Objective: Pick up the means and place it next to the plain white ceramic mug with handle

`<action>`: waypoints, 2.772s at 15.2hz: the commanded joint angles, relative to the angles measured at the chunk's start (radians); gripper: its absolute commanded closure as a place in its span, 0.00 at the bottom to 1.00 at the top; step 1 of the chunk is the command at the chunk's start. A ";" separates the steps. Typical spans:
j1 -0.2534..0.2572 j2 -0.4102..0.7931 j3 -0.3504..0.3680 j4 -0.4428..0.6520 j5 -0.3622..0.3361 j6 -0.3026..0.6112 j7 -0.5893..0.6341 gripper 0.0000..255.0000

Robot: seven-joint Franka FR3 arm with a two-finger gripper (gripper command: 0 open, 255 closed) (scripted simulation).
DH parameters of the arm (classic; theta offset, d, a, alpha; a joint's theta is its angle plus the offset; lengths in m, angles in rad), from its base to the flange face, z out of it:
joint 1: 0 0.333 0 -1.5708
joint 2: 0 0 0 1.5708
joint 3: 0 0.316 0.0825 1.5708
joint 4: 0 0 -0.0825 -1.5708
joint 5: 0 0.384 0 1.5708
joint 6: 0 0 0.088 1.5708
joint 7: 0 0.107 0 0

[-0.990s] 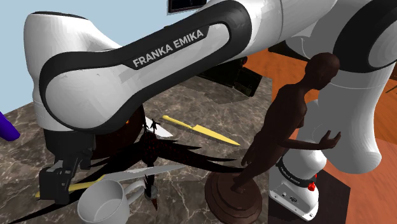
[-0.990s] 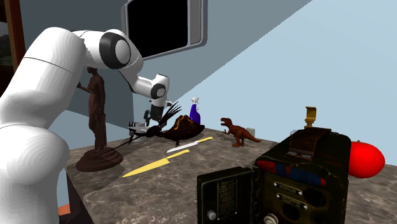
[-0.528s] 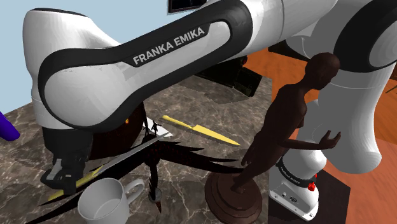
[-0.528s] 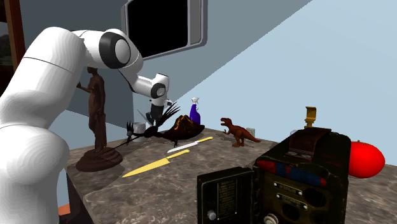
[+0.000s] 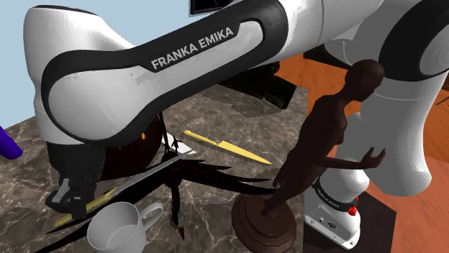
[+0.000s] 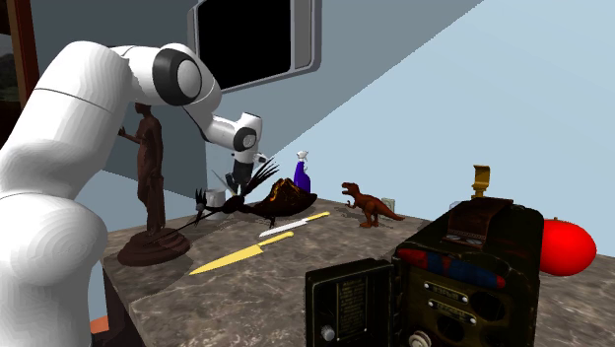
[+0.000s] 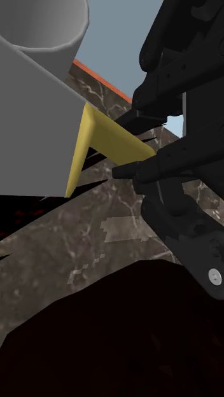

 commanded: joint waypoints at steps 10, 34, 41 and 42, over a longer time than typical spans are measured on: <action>-0.002 -0.042 0.000 0.081 -0.007 -0.123 0.029 1.00; 0.003 -0.050 0.000 0.390 -0.031 -0.430 0.107 1.00; -0.046 -0.159 -0.009 0.281 0.002 -0.443 0.055 1.00; -0.061 -0.196 -0.014 0.229 0.014 -0.432 0.033 1.00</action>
